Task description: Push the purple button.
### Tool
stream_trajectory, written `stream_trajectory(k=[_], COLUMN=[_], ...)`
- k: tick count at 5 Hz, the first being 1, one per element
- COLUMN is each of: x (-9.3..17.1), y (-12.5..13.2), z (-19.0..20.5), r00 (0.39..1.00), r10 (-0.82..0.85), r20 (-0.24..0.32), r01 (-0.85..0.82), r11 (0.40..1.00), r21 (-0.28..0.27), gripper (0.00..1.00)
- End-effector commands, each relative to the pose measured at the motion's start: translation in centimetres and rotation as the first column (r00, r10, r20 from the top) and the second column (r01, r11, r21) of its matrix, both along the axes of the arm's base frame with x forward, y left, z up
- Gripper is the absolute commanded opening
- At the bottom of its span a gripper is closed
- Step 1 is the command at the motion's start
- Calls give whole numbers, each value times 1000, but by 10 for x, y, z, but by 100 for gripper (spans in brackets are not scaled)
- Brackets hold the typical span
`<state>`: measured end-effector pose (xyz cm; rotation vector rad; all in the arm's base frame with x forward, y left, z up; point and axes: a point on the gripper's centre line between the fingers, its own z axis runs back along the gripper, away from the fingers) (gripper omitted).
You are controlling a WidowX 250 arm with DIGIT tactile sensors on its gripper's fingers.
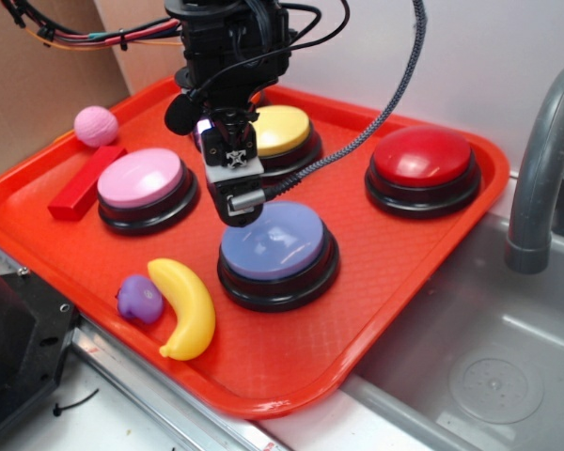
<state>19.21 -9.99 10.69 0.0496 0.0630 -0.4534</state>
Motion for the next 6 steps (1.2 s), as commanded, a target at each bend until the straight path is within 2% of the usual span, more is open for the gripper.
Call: stream_trajectory(k=[1, 5, 6], x=[3, -6, -7], y=[-9, 3, 8], z=[26, 50, 46], r00=[997, 991, 994], r10=[11, 76, 107], r20=[71, 108, 26], r01=[-9, -76, -107], r11=[1000, 997, 994], r21=[-16, -4, 7], gripper=[100, 100, 100])
